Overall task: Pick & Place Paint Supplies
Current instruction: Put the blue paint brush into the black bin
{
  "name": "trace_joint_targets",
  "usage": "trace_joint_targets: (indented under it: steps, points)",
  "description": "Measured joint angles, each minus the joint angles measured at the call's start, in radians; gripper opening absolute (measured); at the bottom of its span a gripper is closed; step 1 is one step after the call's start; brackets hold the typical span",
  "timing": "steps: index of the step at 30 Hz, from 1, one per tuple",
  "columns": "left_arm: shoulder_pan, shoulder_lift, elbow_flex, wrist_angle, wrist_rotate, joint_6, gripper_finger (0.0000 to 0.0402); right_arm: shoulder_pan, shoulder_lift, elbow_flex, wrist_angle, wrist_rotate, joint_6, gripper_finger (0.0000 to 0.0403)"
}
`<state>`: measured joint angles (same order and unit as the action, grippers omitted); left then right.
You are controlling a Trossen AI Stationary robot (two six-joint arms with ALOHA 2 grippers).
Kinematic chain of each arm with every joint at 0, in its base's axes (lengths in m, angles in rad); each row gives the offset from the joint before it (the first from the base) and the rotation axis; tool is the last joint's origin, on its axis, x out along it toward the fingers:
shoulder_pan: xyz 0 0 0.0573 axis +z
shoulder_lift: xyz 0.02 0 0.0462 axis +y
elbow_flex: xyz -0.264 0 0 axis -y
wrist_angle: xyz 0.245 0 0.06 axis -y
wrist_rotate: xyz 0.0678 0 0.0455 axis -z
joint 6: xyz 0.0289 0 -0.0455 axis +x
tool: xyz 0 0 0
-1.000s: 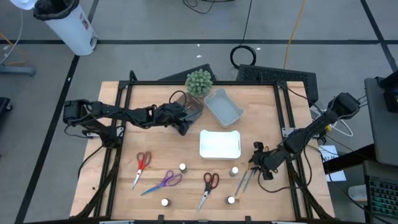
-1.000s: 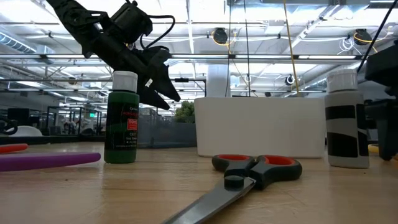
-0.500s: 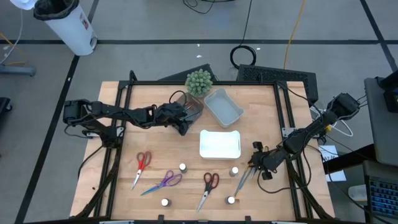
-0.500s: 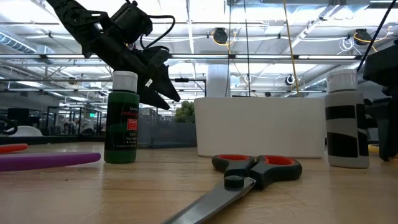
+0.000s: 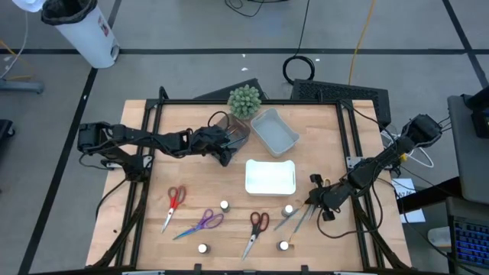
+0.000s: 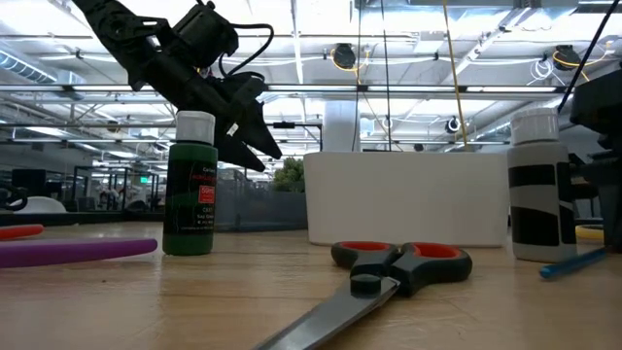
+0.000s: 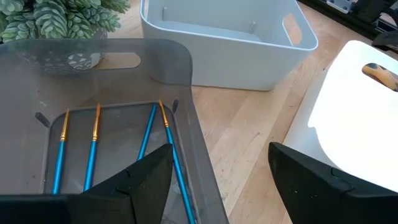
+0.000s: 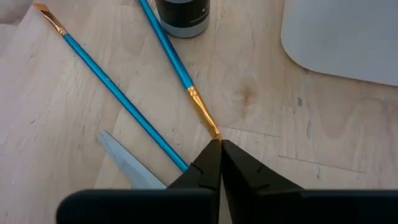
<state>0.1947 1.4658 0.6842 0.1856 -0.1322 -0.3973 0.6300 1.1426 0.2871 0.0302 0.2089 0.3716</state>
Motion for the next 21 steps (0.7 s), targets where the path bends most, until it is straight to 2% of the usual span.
trace_joint_targets:
  steps: [7,21]
  points:
    - [0.000,0.000,0.000,0.000,0.000,0.000,0.0271,0.000,-0.036,-0.005,0.023,-0.007,-0.036,0.0000]
    - [0.000,0.000,0.000,0.000,0.000,0.000,0.0271,0.001,-0.140,-0.002,0.322,-0.031,-0.260,0.0000]
